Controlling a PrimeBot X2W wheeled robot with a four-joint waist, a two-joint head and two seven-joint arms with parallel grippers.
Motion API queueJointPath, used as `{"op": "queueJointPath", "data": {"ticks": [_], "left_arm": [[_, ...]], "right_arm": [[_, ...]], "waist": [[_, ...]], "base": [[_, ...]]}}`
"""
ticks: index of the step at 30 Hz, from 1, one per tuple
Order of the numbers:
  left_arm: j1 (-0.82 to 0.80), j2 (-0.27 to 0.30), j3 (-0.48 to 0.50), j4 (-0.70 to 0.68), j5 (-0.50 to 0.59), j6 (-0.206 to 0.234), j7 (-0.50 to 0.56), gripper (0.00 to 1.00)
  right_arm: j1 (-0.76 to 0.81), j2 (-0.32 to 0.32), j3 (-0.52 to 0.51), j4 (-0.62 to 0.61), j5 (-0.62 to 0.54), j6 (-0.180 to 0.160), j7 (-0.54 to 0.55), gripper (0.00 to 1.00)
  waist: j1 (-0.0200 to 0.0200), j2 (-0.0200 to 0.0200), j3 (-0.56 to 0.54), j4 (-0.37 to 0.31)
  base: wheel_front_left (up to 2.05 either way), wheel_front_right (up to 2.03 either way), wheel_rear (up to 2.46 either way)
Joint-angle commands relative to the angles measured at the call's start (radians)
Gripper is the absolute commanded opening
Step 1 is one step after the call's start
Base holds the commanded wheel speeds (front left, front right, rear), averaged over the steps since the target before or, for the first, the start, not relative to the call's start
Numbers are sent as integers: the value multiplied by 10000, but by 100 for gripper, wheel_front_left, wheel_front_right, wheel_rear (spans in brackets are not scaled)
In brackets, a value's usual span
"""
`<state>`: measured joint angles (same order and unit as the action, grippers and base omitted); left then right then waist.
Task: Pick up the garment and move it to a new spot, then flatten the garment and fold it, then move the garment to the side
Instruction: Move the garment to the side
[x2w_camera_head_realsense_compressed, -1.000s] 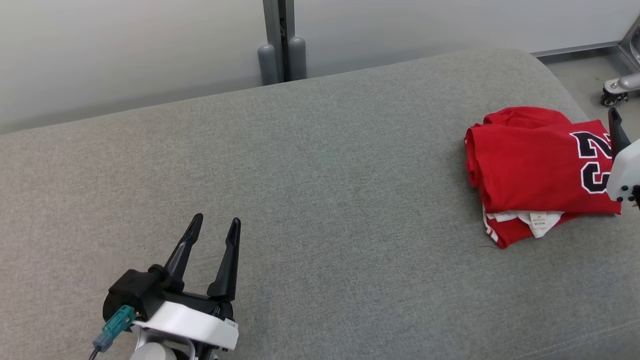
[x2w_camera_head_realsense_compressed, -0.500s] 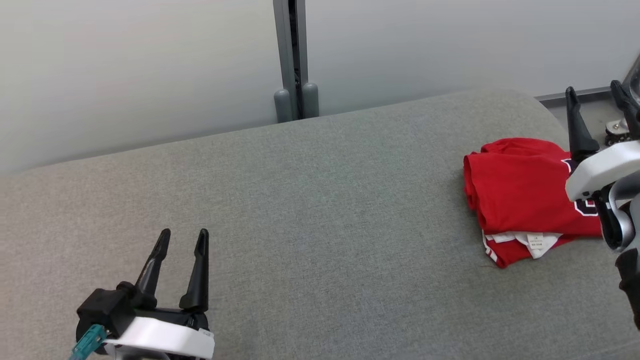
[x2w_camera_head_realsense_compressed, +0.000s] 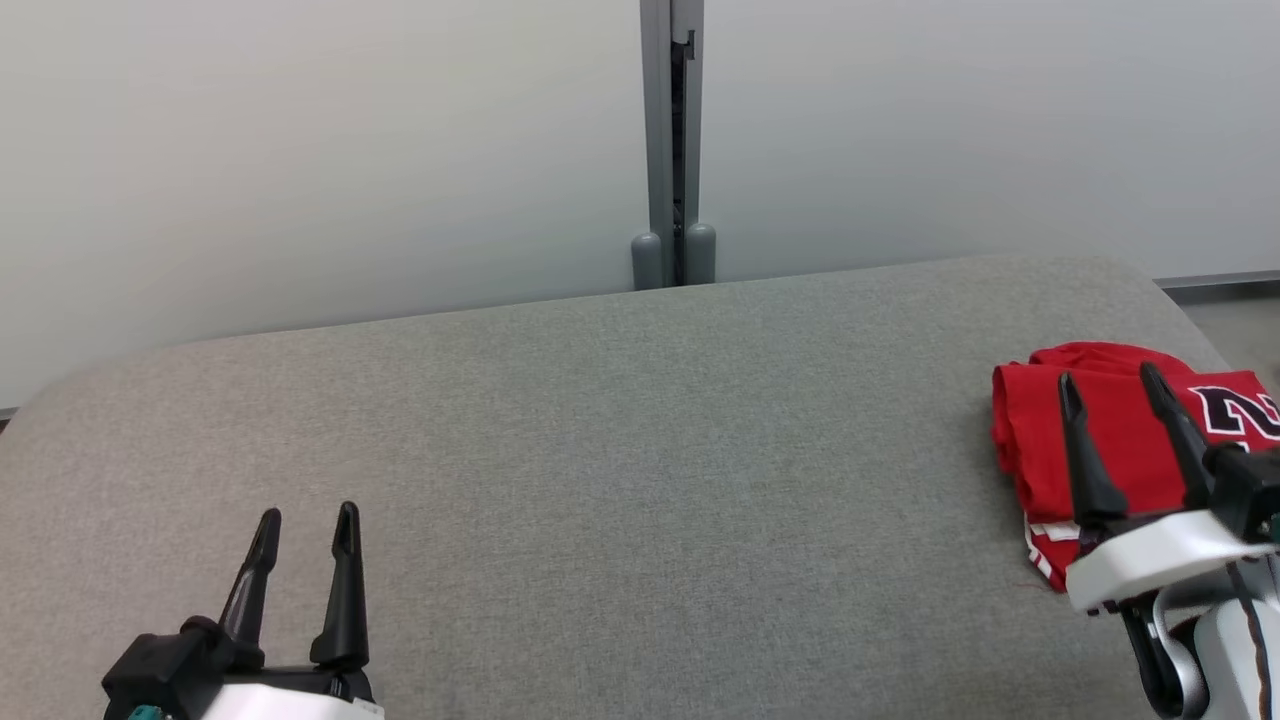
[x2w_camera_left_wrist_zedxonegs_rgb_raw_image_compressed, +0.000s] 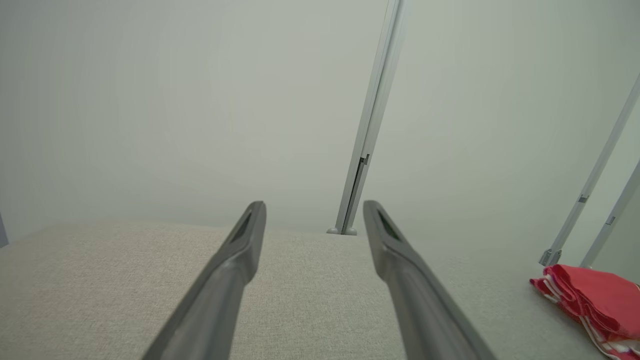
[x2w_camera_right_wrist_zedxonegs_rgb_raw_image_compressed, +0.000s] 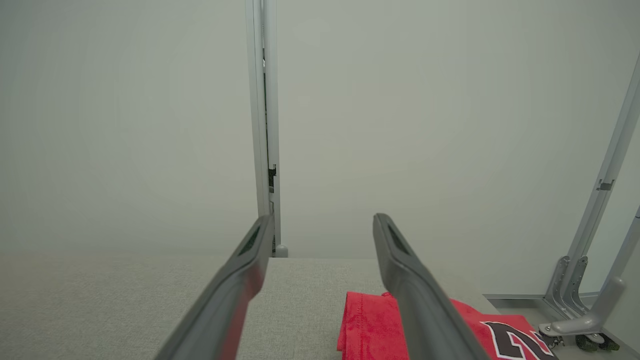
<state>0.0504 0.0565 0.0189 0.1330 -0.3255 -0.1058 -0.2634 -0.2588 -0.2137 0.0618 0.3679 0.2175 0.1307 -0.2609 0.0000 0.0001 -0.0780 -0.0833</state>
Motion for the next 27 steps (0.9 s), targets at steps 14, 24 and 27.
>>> {"op": "queueJointPath", "data": {"ticks": [14, 24, 27], "left_arm": [[468, 17, 244, 660, 377, -44, -11, 100], [314, -21, 383, 888, 531, -113, -10, 100], [245, -29, 385, 913, 517, -148, -12, 100]], "right_arm": [[1940, 683, -103, -829, 27, 2, -48, 100], [2081, 876, 200, -1116, 97, 2, -52, 100], [2091, 883, 198, -1138, 107, 2, -52, 100]], "waist": [[0, -1, -432, 822], [0, -1, -405, 992], [0, -1, -394, 998]], "base": [[0, 0, 0], [0, 0, 0], [0, 0, 0]]}}
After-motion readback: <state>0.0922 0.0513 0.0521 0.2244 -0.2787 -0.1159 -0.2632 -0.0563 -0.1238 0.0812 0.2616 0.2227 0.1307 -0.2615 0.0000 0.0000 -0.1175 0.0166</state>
